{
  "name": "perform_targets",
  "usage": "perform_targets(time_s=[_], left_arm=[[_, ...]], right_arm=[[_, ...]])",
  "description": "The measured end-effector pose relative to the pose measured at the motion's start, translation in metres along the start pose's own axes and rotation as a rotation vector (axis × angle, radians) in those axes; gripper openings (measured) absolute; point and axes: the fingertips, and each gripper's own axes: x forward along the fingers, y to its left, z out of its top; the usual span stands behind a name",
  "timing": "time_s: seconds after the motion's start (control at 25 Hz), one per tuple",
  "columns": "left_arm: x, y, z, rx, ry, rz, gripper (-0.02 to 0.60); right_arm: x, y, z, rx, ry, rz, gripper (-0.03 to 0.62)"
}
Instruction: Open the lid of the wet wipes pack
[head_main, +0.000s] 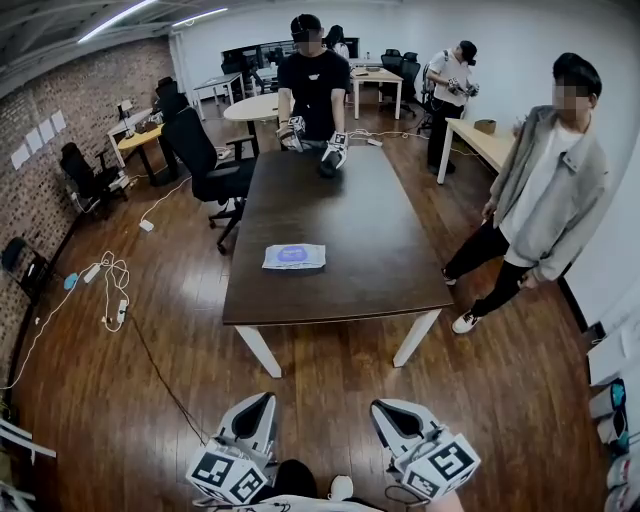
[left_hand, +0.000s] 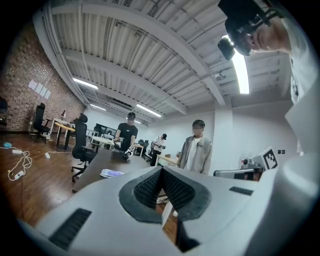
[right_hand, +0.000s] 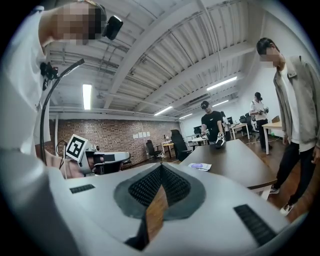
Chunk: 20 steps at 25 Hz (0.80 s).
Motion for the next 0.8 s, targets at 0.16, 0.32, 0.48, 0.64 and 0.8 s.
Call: perform_targets(time_s=[0.16, 0.32, 0.48, 0.64, 0.8], left_arm=[[0.009, 0.015, 0.006, 0.006, 0.0, 0.016, 0.0], [0.036, 0.048, 0.007, -0.005, 0.003, 0.031, 0.0], [0.08, 0.089, 0.004, -0.024, 0.018, 0.018, 0.0], [0.132, 0.133, 0.017, -0.026, 0.023, -0.022, 0.0], [0.182, 0.172, 0.035, -0.016, 0.01, -0.076, 0.0]], right_arm=[[0.015, -0.009, 0.002, 0.008, 0.005, 0.01, 0.005], [0.048, -0.029, 0.004, 0.004, 0.018, 0.008, 0.005], [0.096, -0.058, 0.01, -0.001, 0.028, -0.008, 0.005], [0.152, -0.085, 0.023, -0.006, 0.039, -0.024, 0.005], [0.204, -0.108, 0.04, -0.009, 0.033, -0.058, 0.005]])
